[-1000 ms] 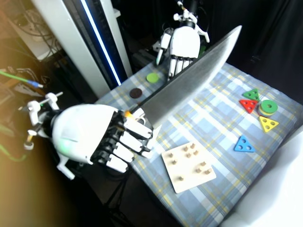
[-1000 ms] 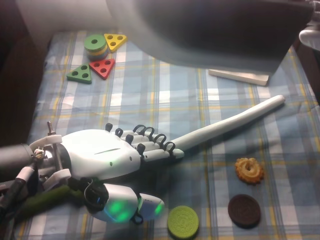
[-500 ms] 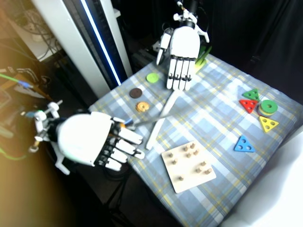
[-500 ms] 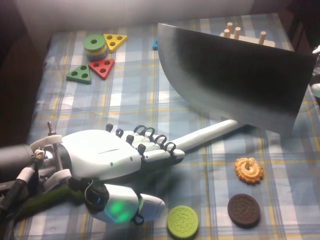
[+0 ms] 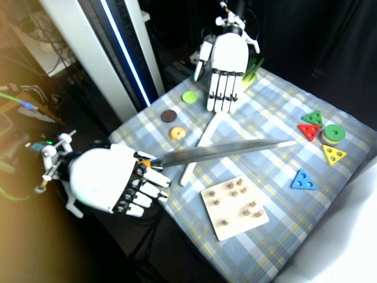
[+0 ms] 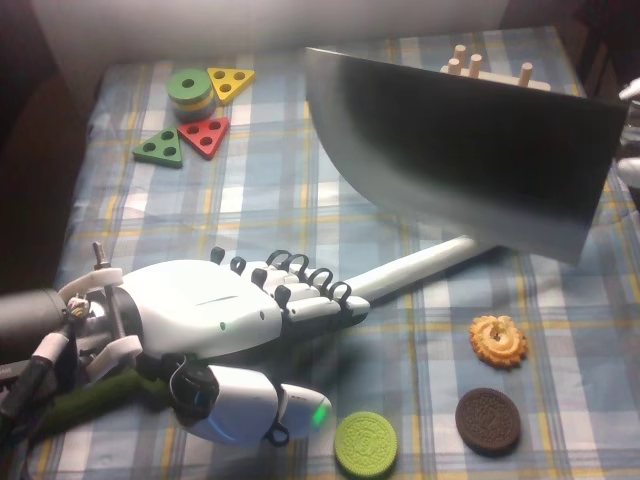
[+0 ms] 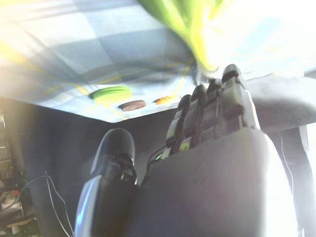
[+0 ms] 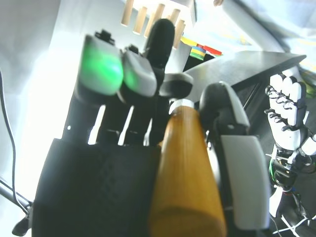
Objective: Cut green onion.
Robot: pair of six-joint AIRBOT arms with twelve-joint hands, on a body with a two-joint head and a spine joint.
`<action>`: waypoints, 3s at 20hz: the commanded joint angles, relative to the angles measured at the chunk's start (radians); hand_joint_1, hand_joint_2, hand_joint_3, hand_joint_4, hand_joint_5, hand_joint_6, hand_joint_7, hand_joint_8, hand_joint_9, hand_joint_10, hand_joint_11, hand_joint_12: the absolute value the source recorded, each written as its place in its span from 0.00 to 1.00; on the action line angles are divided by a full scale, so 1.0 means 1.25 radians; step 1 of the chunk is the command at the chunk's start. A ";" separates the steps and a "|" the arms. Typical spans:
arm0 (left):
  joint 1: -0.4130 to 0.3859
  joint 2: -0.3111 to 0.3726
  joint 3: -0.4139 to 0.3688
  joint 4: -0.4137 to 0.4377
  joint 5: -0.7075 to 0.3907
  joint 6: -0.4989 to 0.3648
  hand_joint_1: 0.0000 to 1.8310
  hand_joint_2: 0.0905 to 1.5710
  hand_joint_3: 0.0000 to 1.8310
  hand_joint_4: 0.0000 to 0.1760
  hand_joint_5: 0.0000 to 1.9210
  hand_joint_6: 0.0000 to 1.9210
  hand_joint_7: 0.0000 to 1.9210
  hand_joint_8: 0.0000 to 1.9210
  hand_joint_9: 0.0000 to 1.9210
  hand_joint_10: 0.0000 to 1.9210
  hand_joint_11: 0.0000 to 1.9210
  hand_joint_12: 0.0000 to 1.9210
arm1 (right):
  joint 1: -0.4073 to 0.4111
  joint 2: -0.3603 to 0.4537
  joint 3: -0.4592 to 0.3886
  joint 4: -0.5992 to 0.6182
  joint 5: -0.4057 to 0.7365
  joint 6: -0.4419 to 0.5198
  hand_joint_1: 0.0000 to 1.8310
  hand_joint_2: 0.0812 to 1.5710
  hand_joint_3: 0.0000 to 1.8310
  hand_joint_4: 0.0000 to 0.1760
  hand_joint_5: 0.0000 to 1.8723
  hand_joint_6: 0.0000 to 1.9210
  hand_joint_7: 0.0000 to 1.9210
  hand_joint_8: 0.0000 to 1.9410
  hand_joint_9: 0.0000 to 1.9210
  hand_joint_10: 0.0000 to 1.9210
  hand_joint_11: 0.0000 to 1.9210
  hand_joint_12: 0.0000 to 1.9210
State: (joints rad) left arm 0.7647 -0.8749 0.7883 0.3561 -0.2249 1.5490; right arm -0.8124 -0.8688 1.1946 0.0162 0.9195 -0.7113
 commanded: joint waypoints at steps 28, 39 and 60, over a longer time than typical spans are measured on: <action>0.066 0.071 -0.028 -0.253 -0.331 -0.005 0.00 0.87 0.00 0.00 0.00 0.00 0.00 0.00 0.00 0.00 0.01 0.00 | 0.311 0.008 0.107 -0.085 -0.133 -0.117 0.27 0.95 0.00 0.50 0.50 1.00 0.66 1.00 0.74 1.00 0.76 1.00; 0.097 0.122 -0.061 -0.276 -0.447 -0.005 0.00 0.89 0.01 0.00 0.02 0.00 0.00 0.00 0.00 0.00 0.04 0.02 | 0.404 0.011 0.118 -0.191 -0.247 -0.117 0.20 0.91 0.00 0.67 0.48 1.00 0.63 1.00 0.72 1.00 0.75 1.00; 0.098 0.119 -0.058 -0.282 -0.450 -0.005 0.00 0.90 0.00 0.00 0.01 0.00 0.00 0.00 0.00 0.00 0.00 0.13 | 0.421 0.011 0.121 -0.271 -0.353 -0.117 0.24 0.94 0.00 0.97 0.48 1.00 0.63 1.00 0.71 1.00 0.73 1.00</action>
State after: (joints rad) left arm 0.8944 -0.7246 0.7155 0.0071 -0.6674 1.5459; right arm -0.3016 -0.8658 1.3399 -0.3340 0.4023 -0.8536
